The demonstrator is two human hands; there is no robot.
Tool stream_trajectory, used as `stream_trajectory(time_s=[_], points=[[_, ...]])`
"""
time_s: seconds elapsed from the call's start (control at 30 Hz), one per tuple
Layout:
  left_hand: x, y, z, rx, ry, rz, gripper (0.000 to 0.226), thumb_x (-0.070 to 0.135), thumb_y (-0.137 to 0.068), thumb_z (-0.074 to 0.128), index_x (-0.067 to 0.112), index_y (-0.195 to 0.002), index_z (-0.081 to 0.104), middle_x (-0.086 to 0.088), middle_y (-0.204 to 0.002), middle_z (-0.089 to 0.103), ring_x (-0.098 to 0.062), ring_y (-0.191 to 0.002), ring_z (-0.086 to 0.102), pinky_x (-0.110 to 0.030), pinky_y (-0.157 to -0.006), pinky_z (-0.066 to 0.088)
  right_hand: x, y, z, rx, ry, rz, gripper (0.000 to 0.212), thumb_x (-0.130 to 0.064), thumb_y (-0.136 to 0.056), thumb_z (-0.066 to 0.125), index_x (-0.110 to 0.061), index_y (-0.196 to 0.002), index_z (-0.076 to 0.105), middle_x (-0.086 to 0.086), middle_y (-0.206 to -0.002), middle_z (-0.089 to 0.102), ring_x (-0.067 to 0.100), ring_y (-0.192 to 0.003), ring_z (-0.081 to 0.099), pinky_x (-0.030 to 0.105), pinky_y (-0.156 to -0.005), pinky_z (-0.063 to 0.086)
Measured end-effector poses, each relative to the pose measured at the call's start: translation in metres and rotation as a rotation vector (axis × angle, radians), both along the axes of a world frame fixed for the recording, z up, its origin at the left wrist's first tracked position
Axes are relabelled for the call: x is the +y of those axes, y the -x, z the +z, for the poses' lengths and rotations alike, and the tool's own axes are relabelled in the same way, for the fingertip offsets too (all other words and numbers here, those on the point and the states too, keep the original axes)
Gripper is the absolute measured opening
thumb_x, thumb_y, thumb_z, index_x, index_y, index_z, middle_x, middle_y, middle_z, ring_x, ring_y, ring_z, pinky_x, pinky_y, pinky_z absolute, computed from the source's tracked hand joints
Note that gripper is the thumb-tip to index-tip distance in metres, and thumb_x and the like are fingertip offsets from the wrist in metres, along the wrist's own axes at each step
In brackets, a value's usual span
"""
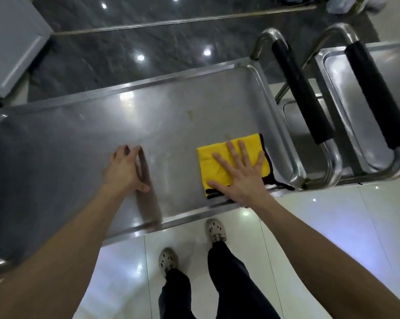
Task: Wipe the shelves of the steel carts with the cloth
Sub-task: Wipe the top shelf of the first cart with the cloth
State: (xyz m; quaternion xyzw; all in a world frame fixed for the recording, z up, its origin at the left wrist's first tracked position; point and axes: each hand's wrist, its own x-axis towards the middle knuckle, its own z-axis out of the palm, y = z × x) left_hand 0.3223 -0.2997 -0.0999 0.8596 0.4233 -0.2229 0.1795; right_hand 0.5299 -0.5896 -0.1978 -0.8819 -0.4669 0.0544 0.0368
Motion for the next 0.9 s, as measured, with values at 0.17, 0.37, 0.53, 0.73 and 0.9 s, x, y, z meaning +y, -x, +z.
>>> stream_trajectory(time_s=[0.17,0.37,0.53,0.73,0.9], points=[[0.002,-0.004,-0.007,0.001,-0.031,0.029,0.149,0.044,-0.041,0.110,0.034,-0.168,0.031,-0.013,-0.175,0.022,-0.042,-0.157,0.027,-0.053,-0.125,0.035,0.092,-0.102,0.006,-0.003,-0.007,-0.165,0.090,-0.096,-0.089,0.035,-0.053,-0.167,0.020,0.001,-0.182,0.003,0.036,-0.167,-0.002,0.088,-0.114,0.006],[0.002,-0.004,-0.004,0.019,-0.048,0.074,0.151,0.045,-0.040,0.109,0.039,-0.168,0.029,-0.006,-0.177,0.020,-0.036,-0.159,0.025,-0.057,-0.121,0.037,0.126,0.028,-0.011,0.030,-0.156,0.302,0.083,-0.085,-0.096,0.040,-0.045,-0.168,0.028,0.016,-0.180,0.006,0.048,-0.164,-0.002,0.088,-0.114,0.004],[0.002,-0.005,-0.001,0.049,-0.066,0.042,0.152,0.051,-0.042,0.107,0.041,-0.169,0.024,-0.005,-0.178,0.018,-0.034,-0.160,0.024,-0.058,-0.118,0.042,0.156,-0.019,-0.002,-0.010,-0.035,0.779,0.081,-0.090,-0.095,0.030,-0.053,-0.167,0.021,0.000,-0.181,0.009,0.035,-0.167,0.001,0.082,-0.120,0.000],[0.000,-0.009,0.002,0.053,-0.071,0.037,0.151,0.051,-0.045,0.107,0.038,-0.169,0.023,-0.007,-0.179,0.015,-0.034,-0.163,0.019,-0.055,-0.124,0.037,0.248,-0.113,0.011,0.129,0.049,-0.127,0.088,-0.094,-0.089,0.021,-0.054,-0.167,0.011,0.003,-0.181,-0.007,0.037,-0.165,-0.013,0.086,-0.115,-0.011],[0.001,-0.011,0.003,0.058,-0.077,0.040,0.152,0.052,-0.049,0.106,0.038,-0.171,0.017,-0.007,-0.179,0.014,-0.032,-0.163,0.019,-0.052,-0.125,0.036,0.311,0.008,0.004,0.086,0.009,0.101,0.077,-0.083,-0.096,0.027,-0.054,-0.167,0.019,0.022,-0.179,-0.004,0.053,-0.161,-0.011,0.087,-0.114,-0.005]])
